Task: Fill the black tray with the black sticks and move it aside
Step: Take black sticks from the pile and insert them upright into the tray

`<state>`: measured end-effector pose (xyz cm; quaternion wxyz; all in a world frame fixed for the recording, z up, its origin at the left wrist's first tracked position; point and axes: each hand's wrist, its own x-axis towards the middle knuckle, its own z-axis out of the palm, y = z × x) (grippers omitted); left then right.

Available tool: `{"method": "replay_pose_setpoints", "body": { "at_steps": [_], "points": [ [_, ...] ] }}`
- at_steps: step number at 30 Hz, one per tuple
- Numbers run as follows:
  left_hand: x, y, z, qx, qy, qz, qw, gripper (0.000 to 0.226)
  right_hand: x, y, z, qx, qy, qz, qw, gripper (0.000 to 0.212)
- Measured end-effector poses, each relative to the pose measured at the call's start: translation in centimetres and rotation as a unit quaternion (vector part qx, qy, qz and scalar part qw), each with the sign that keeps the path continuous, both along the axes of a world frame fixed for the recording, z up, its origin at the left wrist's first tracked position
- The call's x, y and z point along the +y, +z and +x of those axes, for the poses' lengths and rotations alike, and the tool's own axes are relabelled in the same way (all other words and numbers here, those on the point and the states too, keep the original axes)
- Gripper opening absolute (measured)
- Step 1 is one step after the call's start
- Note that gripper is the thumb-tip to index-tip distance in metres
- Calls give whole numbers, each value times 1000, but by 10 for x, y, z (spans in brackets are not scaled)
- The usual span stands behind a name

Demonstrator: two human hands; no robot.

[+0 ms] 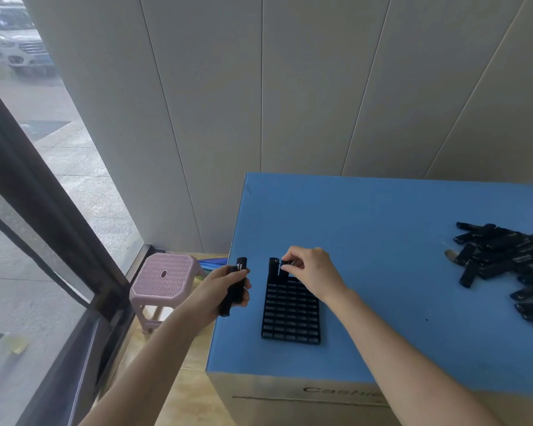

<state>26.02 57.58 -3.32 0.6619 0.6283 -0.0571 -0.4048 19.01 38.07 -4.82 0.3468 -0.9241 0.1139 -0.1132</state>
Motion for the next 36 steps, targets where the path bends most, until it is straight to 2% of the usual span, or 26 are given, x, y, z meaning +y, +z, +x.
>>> {"method": "replay_pose_setpoints", "body": {
  "at_steps": [6,9,11,12,14,16,18,20,22,24,27,28,30,32,36],
  "points": [
    [-1,3,-6,-41,-19,-6,999,22,0,-1,0,2,1,-41,999,12],
    [-4,3,-8,-57,-12,-6,998,20,9,1,-6,-63,-26,-42,997,16],
    [-9,0,-9,-71,11,-4,997,22,23,4,-15,-118,-69,33,990,12],
    [-12,-1,-10,-82,23,-1,996,25,31,6,-21,-112,-87,87,986,13],
    [-18,-1,-14,-99,41,-1,994,31,48,10,-29,-37,-84,212,973,15],
    [-26,-2,-20,-87,57,-18,994,32,61,11,-35,8,-72,333,940,21],
    [-32,-3,-25,-61,69,-31,995,35,66,13,-38,-2,-85,427,900,28],
    [-36,-5,-30,-49,77,-39,995,36,66,16,-39,-7,-118,496,860,26],
    [-40,-5,-36,-42,76,-55,995,33,64,17,-41,20,-141,536,832,19],
    [-44,-5,-42,-37,66,-74,994,28,60,18,-42,58,-124,568,811,22],
    [-48,-5,-45,-33,42,-88,995,23,48,22,-47,66,-112,639,758,23],
    [-47,-6,-44,-34,35,-88,995,24,42,23,-49,66,-116,647,751,22],
    [-45,-6,-40,-49,25,-69,996,23,28,23,-53,62,-125,622,771,14],
    [-40,-4,-36,-82,24,-27,996,19,12,23,-55,31,-141,547,824,1],
    [-29,-4,-22,-126,34,29,991,14,-19,28,-54,-40,-171,325,929,14]
  ]
}}
